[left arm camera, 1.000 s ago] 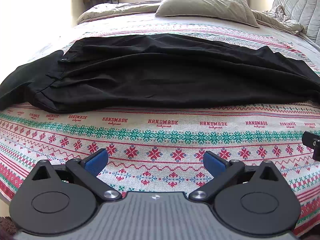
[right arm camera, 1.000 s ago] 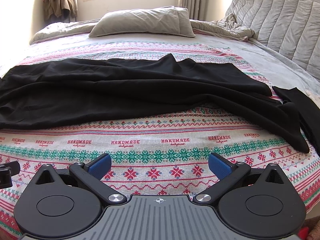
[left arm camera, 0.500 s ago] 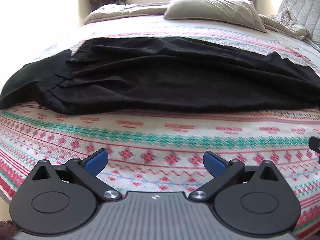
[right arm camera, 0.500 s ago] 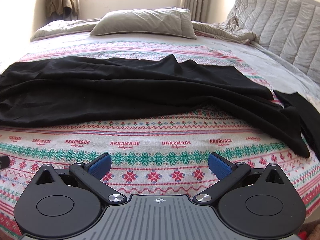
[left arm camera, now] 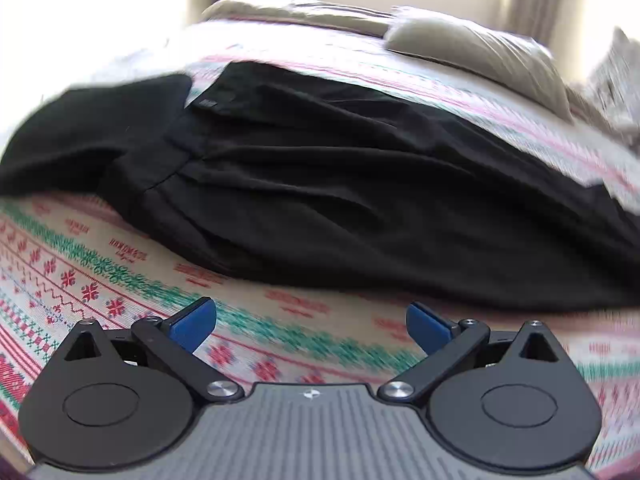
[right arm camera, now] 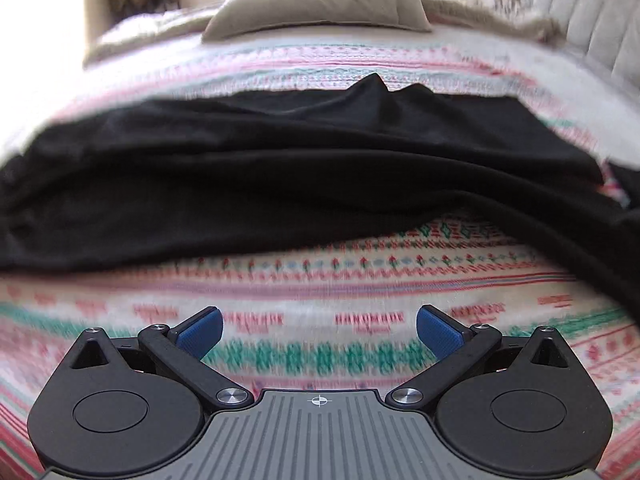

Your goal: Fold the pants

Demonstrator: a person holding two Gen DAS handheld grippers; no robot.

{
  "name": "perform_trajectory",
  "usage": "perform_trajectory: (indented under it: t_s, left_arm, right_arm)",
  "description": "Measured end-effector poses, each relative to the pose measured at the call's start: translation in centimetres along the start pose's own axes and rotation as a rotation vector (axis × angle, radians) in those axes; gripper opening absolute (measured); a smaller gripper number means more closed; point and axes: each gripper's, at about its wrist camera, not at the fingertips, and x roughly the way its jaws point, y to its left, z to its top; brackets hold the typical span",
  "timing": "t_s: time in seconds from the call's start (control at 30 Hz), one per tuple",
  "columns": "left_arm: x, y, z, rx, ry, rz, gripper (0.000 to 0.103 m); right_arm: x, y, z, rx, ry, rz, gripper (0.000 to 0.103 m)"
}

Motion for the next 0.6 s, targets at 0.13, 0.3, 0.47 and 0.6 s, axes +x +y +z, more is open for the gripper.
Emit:
perform_trajectory:
  t_s: [0.13,0.3,0.47,0.6]
  left_arm:
    - [1.5,3.9,0.7,-0.162,-0.037,-0.056,0.103]
    - [2.8,7.2,0.6,-0.341,-0.092,-0.137,0.081]
    - [3.3,8.5,1.1,-0.435,-0.148,-0.133,0.04]
    - [3.2,9.6,1.5,-0.488,-0.165,-0.133,0.012]
  right_arm:
    - [2.3,-2.8,1.4,0.139,0.039,0.093,0.103]
    - [3.6,-4.1,1.6,0.253,-0.078,0.146,0.102]
    - [4.9,-2.4,2.4,0.229,-0.174,0.122,0.066]
    - [5.8,-1.6,2.9,0.21,-0.197,0.083,0.015]
